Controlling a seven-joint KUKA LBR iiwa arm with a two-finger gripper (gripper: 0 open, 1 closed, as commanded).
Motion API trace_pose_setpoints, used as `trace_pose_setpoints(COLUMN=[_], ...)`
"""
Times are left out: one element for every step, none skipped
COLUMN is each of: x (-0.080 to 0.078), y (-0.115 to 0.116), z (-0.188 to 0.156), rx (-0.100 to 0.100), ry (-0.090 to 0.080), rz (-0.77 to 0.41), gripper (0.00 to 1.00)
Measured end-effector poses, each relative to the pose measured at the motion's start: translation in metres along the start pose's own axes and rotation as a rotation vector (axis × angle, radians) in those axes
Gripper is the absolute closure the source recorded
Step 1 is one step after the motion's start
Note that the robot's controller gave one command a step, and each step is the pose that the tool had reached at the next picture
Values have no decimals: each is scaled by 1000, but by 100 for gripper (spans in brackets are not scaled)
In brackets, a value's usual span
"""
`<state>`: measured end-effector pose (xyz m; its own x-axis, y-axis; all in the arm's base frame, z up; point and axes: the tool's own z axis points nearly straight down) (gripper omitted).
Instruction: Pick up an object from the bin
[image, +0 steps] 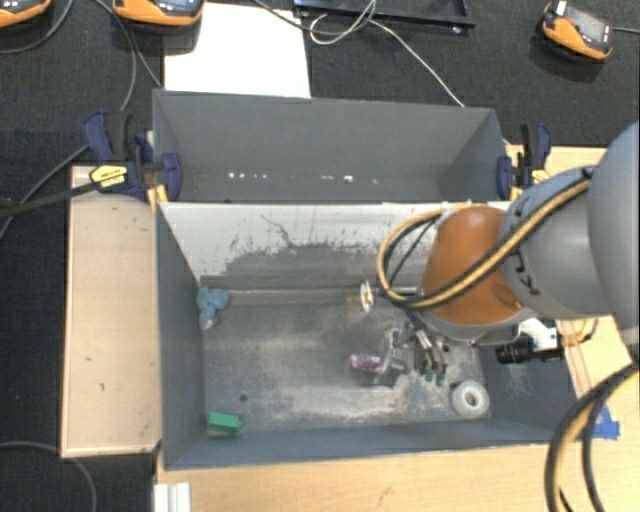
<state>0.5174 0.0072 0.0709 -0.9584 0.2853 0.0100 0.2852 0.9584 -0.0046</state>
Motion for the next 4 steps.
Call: trace_pose_setpoints(x=[0, 0, -4, 3], y=[0, -8, 1, -21], z=[0, -80, -110, -196], rx=[0, 1, -2, 1], ry=[0, 4, -5, 4], rz=[2, 8, -7, 25], gripper=[100, 100, 100, 100])
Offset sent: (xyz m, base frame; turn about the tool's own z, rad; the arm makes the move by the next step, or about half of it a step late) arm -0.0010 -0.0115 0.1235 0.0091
